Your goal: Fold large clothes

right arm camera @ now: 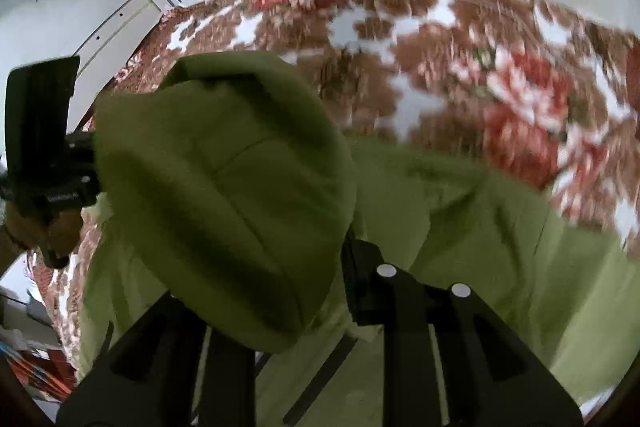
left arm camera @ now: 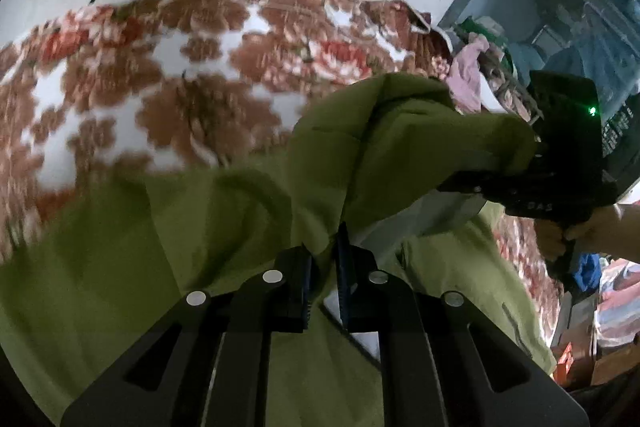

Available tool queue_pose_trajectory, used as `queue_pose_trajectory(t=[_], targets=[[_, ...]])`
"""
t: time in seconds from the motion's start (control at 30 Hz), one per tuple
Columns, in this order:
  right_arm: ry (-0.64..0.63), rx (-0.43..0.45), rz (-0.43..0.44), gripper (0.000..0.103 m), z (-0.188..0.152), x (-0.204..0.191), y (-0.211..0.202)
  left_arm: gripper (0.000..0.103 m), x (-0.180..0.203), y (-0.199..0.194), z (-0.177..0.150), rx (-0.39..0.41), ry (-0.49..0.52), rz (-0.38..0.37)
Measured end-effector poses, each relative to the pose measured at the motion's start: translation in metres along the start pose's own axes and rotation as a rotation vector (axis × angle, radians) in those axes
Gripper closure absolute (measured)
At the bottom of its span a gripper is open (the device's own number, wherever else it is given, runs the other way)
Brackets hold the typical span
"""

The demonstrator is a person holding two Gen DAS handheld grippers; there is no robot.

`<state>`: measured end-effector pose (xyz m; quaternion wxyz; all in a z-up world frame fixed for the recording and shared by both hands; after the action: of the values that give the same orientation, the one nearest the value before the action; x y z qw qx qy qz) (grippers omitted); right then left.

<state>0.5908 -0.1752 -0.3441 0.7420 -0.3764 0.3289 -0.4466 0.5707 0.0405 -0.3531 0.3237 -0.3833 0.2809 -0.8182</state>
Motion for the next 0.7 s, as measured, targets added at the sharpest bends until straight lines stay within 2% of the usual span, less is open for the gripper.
queue_pose_trajectory(t=[0.07, 0.2, 0.27, 0.3, 0.33, 0.37, 0.4, 0.43, 0.57, 0.7], targets=[[0.014, -0.024, 0.005, 0.078, -0.022, -0.003, 0.001, 0.094, 0.0, 0.003, -0.018, -0.006, -0.014, 0.013], [0.051, -0.082, 0.007, 0.052, -0.065, -0.002, 0.0, 0.092, 0.01, 0.005, -0.054, -0.029, -0.015, 0.036], [0.081, -0.119, 0.004, 0.044, -0.09, 0.005, -0.003, 0.085, 0.016, 0.005, -0.069, -0.043, -0.014, 0.037], [0.095, -0.133, 0.007, 0.037, -0.099, 0.008, -0.004, 0.085, 0.019, 0.004, -0.074, -0.051, -0.01, 0.041], [0.11, -0.144, 0.008, 0.032, -0.108, 0.011, -0.006, 0.079, 0.023, 0.003, -0.086, -0.063, 0.0, 0.068], [0.128, -0.153, 0.006, 0.031, -0.118, 0.018, -0.009, 0.065, 0.026, 0.002, -0.093, -0.075, 0.008, 0.088], [0.144, -0.163, 0.005, 0.03, -0.126, 0.022, -0.01, 0.056, 0.029, 0.0, -0.103, -0.1, 0.024, 0.109], [0.157, -0.173, 0.002, 0.029, -0.131, 0.028, -0.011, 0.04, 0.031, -0.003, -0.111, -0.114, 0.037, 0.12], [0.198, -0.187, -0.014, 0.028, -0.141, 0.047, -0.016, 0.038, 0.031, -0.025, -0.143, -0.189, 0.07, 0.17], [0.234, -0.138, -0.019, 0.022, -0.117, 0.068, -0.013, 0.036, -0.001, -0.05, -0.145, -0.167, -0.045, 0.219]])
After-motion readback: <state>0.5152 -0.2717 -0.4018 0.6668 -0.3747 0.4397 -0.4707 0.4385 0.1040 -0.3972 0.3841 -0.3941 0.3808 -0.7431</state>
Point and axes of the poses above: each gripper's, at about its wrist camera, not at the fingertips, and y roughly the way its jaws point, x to its right, z to its top, the point moved 1 cm from there along y, roughly the way its jaws point, and after that the axes turned 6 degrees about -z, right-handed, at the moved point
